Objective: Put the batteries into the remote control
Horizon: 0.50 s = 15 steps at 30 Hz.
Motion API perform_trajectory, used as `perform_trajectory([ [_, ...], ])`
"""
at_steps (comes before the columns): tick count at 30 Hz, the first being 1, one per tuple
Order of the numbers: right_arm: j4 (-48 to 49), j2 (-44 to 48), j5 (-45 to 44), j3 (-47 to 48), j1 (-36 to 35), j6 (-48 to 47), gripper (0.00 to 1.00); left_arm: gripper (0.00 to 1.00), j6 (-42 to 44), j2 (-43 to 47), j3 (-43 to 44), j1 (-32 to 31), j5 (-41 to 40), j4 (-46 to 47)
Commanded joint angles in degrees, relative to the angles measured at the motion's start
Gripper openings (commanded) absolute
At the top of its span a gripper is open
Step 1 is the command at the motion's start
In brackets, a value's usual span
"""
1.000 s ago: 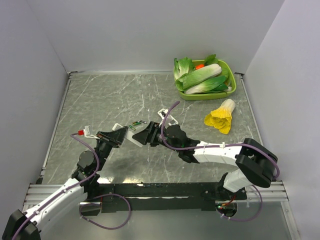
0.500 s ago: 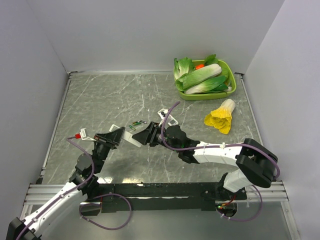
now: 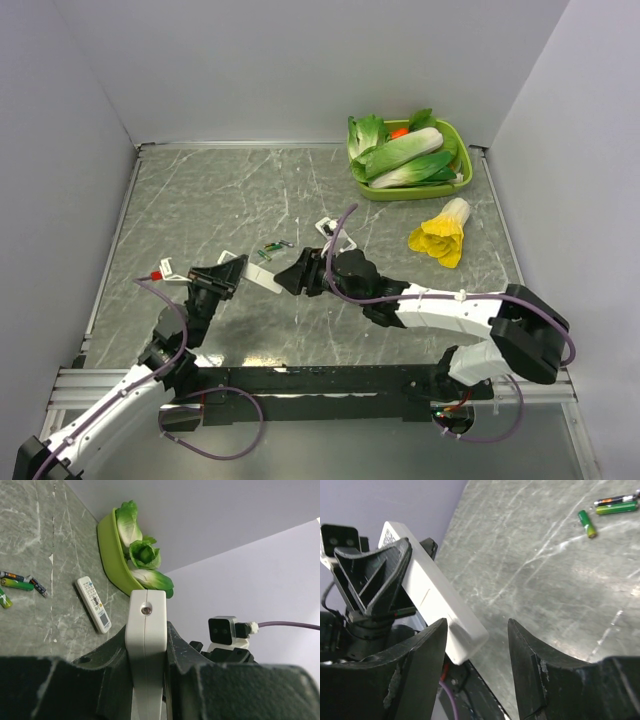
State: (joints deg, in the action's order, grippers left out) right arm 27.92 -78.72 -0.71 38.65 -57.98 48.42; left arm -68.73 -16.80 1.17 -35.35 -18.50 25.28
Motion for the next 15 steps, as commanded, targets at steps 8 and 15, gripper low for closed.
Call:
perform_trajectory([
  [8, -3.3, 3.0, 2.2, 6.3, 0.1, -5.6, 0.82, 0.02, 0.7, -6.5, -7.9, -0.2, 3.4, 13.6],
  [15, -3.5, -1.3, 2.9, 9.3, 0.1, -4.2, 0.81, 0.02, 2.6, -7.8, -7.6, -0.2, 5.1, 16.4],
])
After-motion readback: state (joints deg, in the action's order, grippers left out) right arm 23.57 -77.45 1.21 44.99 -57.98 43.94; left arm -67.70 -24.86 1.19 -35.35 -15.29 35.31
